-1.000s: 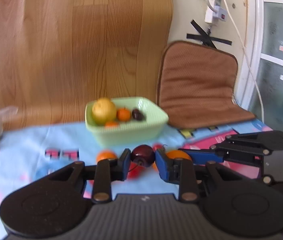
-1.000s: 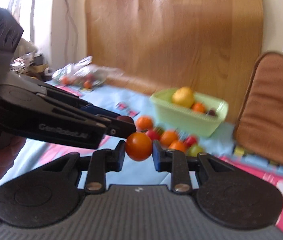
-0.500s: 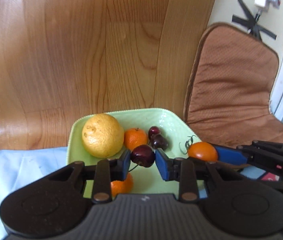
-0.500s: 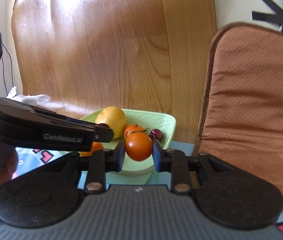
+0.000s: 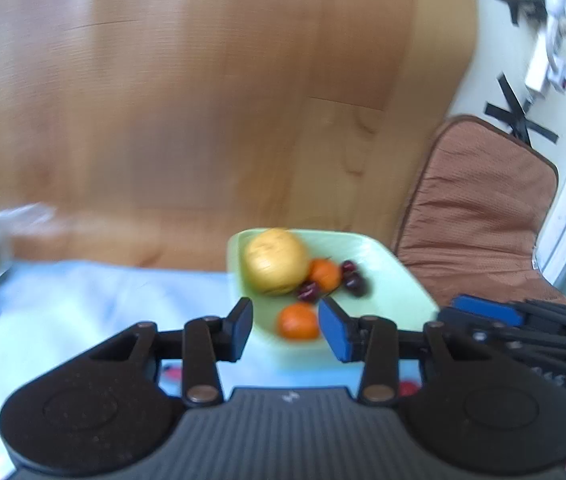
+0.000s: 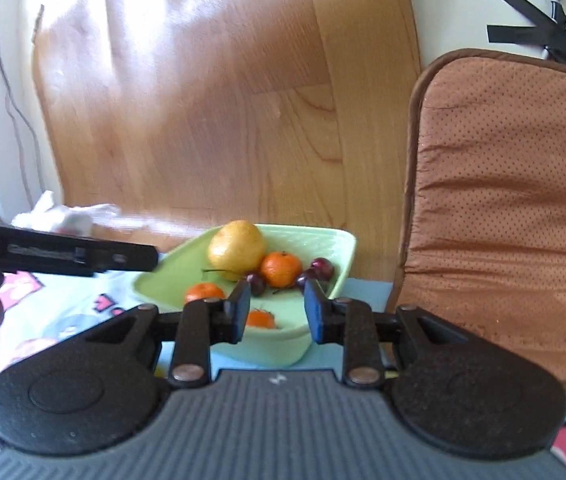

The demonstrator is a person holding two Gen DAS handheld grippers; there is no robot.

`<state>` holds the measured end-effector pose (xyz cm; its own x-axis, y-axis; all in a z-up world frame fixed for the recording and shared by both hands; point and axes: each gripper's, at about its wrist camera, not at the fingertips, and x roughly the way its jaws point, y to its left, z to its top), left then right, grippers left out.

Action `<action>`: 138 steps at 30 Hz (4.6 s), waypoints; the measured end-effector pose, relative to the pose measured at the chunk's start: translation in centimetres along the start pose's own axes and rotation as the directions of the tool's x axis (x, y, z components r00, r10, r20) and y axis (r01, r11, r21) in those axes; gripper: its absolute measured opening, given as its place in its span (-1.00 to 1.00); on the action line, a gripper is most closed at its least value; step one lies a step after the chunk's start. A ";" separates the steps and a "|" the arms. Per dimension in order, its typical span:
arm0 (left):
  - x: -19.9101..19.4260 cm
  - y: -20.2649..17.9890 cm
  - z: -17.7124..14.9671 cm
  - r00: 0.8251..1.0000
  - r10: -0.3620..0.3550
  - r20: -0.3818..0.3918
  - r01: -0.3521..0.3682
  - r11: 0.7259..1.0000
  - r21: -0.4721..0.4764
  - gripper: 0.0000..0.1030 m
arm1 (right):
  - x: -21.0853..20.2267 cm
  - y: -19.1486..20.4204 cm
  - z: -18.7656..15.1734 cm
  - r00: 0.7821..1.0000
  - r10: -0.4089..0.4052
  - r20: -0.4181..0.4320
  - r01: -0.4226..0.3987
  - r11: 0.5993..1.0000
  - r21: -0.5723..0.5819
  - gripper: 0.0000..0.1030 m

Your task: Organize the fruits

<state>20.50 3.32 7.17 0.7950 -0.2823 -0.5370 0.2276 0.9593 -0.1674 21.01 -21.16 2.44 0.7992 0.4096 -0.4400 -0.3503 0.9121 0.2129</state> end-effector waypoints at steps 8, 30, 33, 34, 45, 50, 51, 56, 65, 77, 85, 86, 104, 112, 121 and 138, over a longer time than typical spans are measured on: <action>-2.4 2.3 -5.2 0.998 -0.022 -0.064 0.018 0.998 -0.063 -0.09 | -3.2 5.4 -3.8 0.992 0.090 -0.091 -0.106 0.976 -0.188 -0.37; -1.5 -5.3 -7.0 0.998 -0.015 -0.059 0.027 0.977 0.209 -0.26 | -3.5 6.1 -5.4 0.995 0.010 -0.099 -0.038 0.958 -0.284 -0.28; -1.3 -5.0 -7.3 0.996 -0.026 -0.084 0.042 0.979 0.199 -0.26 | -3.6 6.6 -5.5 0.995 0.035 -0.097 -0.064 0.947 -0.314 -0.28; -1.2 -4.9 -7.4 0.995 -0.033 -0.093 0.051 0.979 0.200 -0.26 | -3.6 6.7 -5.5 0.994 0.040 -0.101 -0.070 0.945 -0.320 -0.28; 0.5 -3.9 -7.4 0.986 -0.077 -0.146 0.092 0.990 0.103 -0.41 | -1.4 6.6 -5.3 0.983 -0.007 -0.183 -0.058 0.936 -0.347 -0.35; -1.8 -4.5 -8.4 0.986 -0.084 -0.141 0.101 0.988 0.116 -0.41 | -2.8 7.0 -5.7 0.984 0.019 -0.180 -0.082 0.931 -0.355 -0.44; -2.4 -4.5 -8.8 0.985 -0.093 -0.143 0.109 0.988 0.111 -0.41 | -3.3 7.2 -5.9 0.983 0.028 -0.182 -0.092 0.929 -0.358 -0.44; -5.7 -5.0 -11.5 0.983 -0.110 -0.149 0.128 0.985 0.118 -0.41 | -6.4 7.8 -7.4 0.976 0.077 -0.202 -0.141 0.935 -0.324 -0.44; -9.8 -6.2 -14.6 0.986 -0.108 -0.128 0.125 0.983 0.134 -0.41 | -11.6 8.1 -10.2 0.980 0.075 -0.187 -0.115 0.970 -0.213 -0.44; -11.3 -8.0 -17.1 0.998 -0.037 -0.047 0.047 0.973 0.226 -0.40 | -12.7 9.1 -11.9 0.987 0.030 -0.158 -0.068 0.967 -0.245 -0.41; -11.3 -7.9 -17.1 0.999 -0.035 -0.041 0.043 0.973 0.227 -0.25 | -12.8 9.0 -11.8 0.988 0.021 -0.156 -0.058 0.970 -0.236 -0.36; -11.4 -7.8 -17.0 0.999 -0.033 -0.041 0.041 0.974 0.223 -0.18 | -12.8 9.1 -11.9 0.988 0.020 -0.156 -0.057 0.970 -0.236 -0.35; -8.8 -6.7 -14.9 0.996 -0.030 -0.080 0.044 0.981 0.189 -0.33 | -12.0 9.3 -11.5 0.985 0.037 -0.166 -0.073 0.973 -0.219 -0.17; -10.2 -7.3 -15.6 0.996 -0.014 -0.085 0.029 0.983 0.179 -0.39 | -12.7 8.5 -11.6 0.987 0.026 -0.156 -0.049 0.988 -0.148 -0.40; -10.9 -7.7 -16.0 0.997 0.018 -0.075 -0.006 0.987 0.162 -0.38 | -14.0 8.3 -12.3 0.989 0.021 -0.146 -0.035 0.995 -0.093 -0.40; -11.0 -7.8 -16.5 0.999 0.027 -0.040 -0.019 0.983 0.182 -0.38 | -13.8 8.4 -12.3 0.989 0.017 -0.147 -0.031 0.995 -0.094 -0.38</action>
<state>0.65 -1.27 0.71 0.7775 -0.2569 -0.5740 0.3110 0.9504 -0.0040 1.01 -18.94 -0.47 0.7127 0.4232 -0.5595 -0.4197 0.8963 0.1433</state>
